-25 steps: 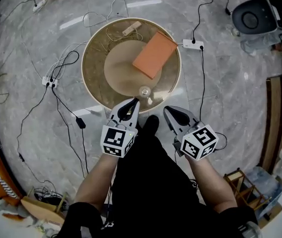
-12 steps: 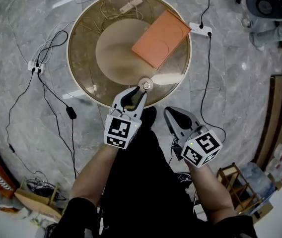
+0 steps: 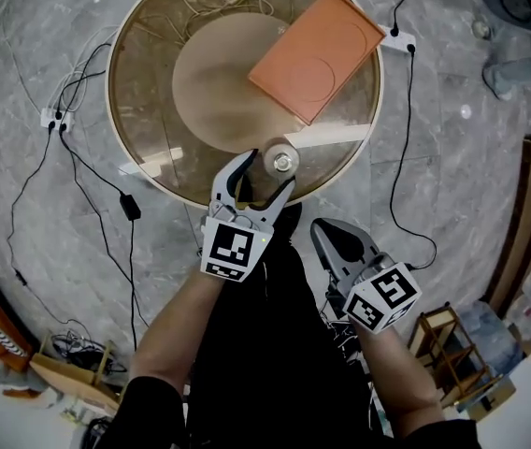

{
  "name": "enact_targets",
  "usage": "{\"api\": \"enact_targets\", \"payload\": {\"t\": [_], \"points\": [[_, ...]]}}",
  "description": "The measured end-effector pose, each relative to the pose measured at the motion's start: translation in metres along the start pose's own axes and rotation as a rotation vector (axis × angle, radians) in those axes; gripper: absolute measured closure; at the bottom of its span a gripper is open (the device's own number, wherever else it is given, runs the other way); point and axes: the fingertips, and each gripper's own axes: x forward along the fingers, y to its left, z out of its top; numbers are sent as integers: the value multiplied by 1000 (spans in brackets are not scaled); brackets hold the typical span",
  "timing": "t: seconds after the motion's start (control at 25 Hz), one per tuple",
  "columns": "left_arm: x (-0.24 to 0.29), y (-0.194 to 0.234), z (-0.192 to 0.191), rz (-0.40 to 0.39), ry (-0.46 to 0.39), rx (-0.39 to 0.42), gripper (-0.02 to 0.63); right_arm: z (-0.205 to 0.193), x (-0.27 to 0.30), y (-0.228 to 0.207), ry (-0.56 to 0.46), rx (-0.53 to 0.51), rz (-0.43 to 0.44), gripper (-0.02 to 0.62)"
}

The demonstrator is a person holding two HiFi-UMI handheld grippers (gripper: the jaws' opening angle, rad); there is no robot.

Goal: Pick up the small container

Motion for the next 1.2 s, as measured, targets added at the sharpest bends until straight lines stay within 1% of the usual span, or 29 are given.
{"api": "enact_targets", "payload": {"t": [0.16, 0.28, 0.4, 0.6, 0.88, 1.0, 1.12, 1.2], "points": [[17, -6, -18, -19, 3, 36, 276, -24, 5, -17, 26, 18, -5, 580], [27, -11, -29, -32, 5, 59, 266, -34, 7, -28, 34, 31, -11, 581], [37, -13, -39, -28, 10, 75, 253, -42, 10, -35, 42, 40, -9, 581], [52, -8, -48, -5, 10, 92, 250, -56, 15, -41, 53, 66, -1, 581], [68, -8, -44, -2, -15, 162, 247, -63, 16, -47, 55, 95, 1, 580], [75, -9, -45, 1, 0, 188, 247, -65, 13, -51, 47, 104, -11, 580], [79, -7, -43, 1, 19, 177, 245, -60, 9, -52, 28, 121, -21, 581], [78, -4, -42, -2, 33, 139, 249, -56, 4, -46, 18, 129, -22, 581]]}}
